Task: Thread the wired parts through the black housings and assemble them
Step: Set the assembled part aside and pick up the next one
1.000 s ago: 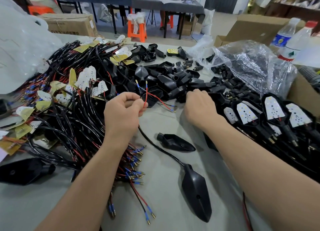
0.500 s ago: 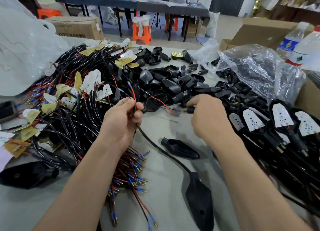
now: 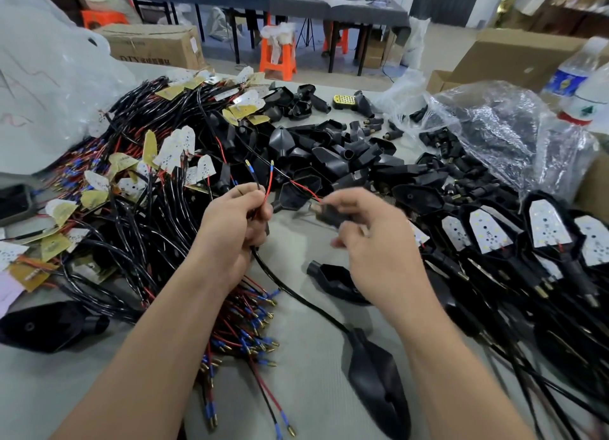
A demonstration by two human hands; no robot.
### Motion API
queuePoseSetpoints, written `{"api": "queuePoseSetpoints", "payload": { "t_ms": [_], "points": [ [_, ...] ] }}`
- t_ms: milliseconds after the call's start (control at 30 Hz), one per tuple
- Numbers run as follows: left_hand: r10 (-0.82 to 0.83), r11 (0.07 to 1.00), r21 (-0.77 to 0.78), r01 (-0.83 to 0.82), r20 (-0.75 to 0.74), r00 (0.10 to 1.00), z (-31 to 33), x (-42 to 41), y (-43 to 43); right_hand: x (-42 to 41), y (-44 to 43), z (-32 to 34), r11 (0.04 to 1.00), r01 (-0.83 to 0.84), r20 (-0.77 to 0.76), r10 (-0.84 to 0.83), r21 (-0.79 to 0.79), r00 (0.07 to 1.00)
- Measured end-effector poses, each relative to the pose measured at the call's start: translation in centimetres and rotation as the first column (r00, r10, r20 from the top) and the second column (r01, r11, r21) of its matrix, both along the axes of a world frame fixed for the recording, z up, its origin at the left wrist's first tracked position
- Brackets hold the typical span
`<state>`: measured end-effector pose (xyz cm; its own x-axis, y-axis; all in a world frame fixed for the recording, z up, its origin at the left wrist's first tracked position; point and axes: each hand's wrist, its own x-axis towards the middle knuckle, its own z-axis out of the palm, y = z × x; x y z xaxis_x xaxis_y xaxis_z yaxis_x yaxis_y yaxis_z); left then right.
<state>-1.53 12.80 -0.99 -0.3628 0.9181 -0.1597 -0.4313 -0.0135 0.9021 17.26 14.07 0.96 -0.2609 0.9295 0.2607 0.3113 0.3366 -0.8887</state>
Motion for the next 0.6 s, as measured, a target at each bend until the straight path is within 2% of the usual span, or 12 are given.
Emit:
{"api": "queuePoseSetpoints", "payload": {
  "t_ms": [33, 100, 167, 200, 233, 300, 333, 367, 433, 500, 600],
  "points": [
    [0.013, 1.000, -0.003, -0.013, -0.025, 1.000, 0.0, -0.1, 0.0, 0.1, -0.2, 0.0, 0.985, -0.051, -0.026, 0.047, -0.167, 0.999],
    [0.022, 1.000, -0.002, -0.022, -0.069, 0.997, -0.1, -0.3, -0.2, 0.3, -0.7, -0.1, 0.869, -0.219, -0.146, 0.171, -0.444, 0.974],
    [0.027, 1.000, -0.006, -0.027, -0.087, 0.996, -0.1, -0.4, -0.3, 0.7, -0.8, -0.2, 0.740, -0.387, -0.243, 0.301, -0.551, 0.922],
    [0.028, 1.000, -0.009, -0.029, -0.093, 0.995, -0.1, -0.5, -0.3, 0.8, -0.8, -0.5, 0.728, -0.414, -0.218, 0.353, -0.547, 0.910],
    [0.027, 1.000, -0.012, -0.028, -0.101, 0.994, -0.1, -0.4, -0.3, 0.8, -0.6, -0.8, 0.780, -0.384, -0.122, 0.374, -0.494, 0.919],
    [0.020, 1.000, -0.019, -0.022, -0.124, 0.992, -0.2, -0.3, -0.3, 0.6, 0.1, -1.5, 0.947, -0.205, 0.136, 0.244, -0.245, 0.960],
    [0.015, 1.000, -0.021, -0.018, -0.135, 0.991, -0.3, -0.2, -0.3, 0.3, 0.3, -1.8, 0.984, -0.111, 0.176, 0.135, -0.137, 0.975],
    [0.007, 1.000, -0.023, -0.010, -0.144, 0.990, -0.3, -0.2, -0.3, 0.1, 0.4, -1.9, 0.996, -0.042, 0.140, 0.053, -0.084, 0.989],
    [-0.038, 0.999, -0.017, 0.035, -0.175, 0.984, -0.3, -0.1, -0.3, 0.0, 0.6, -2.1, 0.994, 0.013, -0.069, -0.021, -0.111, 0.997],
    [-0.119, 0.992, 0.020, 0.128, -0.249, 0.961, -0.2, 0.3, -0.5, -0.1, 0.7, -2.0, 0.973, -0.026, -0.286, -0.042, -0.231, 0.957],
    [-0.143, 0.981, 0.068, 0.181, -0.377, 0.915, -0.3, 1.4, -1.0, -0.5, 0.3, -1.6, 0.929, -0.128, -0.396, -0.021, -0.347, 0.918]
  ]
}}
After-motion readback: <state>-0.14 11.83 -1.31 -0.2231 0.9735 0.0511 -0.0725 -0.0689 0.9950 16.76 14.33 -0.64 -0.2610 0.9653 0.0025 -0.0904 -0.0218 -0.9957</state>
